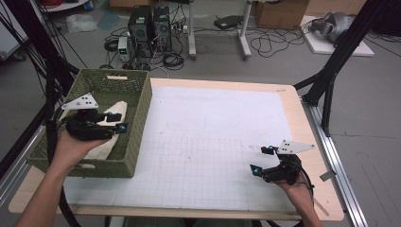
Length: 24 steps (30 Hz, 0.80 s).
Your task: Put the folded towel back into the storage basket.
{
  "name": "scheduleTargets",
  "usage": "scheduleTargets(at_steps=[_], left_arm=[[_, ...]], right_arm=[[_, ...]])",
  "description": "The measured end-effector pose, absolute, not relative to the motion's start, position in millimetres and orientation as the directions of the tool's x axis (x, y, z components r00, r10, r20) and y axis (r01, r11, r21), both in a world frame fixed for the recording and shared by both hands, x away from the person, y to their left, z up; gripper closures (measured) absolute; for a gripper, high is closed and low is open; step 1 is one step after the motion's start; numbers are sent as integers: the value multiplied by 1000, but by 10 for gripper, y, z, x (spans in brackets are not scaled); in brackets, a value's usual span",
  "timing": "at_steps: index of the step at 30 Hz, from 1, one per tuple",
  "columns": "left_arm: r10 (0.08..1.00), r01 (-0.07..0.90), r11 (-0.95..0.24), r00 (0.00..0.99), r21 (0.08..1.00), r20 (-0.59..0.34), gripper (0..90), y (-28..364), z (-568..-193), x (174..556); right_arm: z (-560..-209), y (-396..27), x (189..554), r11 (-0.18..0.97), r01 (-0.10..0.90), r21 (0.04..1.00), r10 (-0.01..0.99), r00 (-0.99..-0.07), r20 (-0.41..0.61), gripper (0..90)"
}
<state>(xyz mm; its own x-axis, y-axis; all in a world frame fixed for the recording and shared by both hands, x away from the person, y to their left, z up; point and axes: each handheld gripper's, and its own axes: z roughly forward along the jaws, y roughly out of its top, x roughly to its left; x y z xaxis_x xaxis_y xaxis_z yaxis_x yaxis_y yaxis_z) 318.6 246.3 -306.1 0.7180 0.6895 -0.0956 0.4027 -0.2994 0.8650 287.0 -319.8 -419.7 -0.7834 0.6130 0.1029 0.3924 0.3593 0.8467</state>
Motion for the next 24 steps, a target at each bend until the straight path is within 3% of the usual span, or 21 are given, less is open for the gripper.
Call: scheduleTargets(at_steps=[24], left_arm=[[670,370,-269,735,889,-104,305,2101,-3096,3102]], right_arm=[[-4191,-3204,2873,352,391,850,618,-780,103,121]])
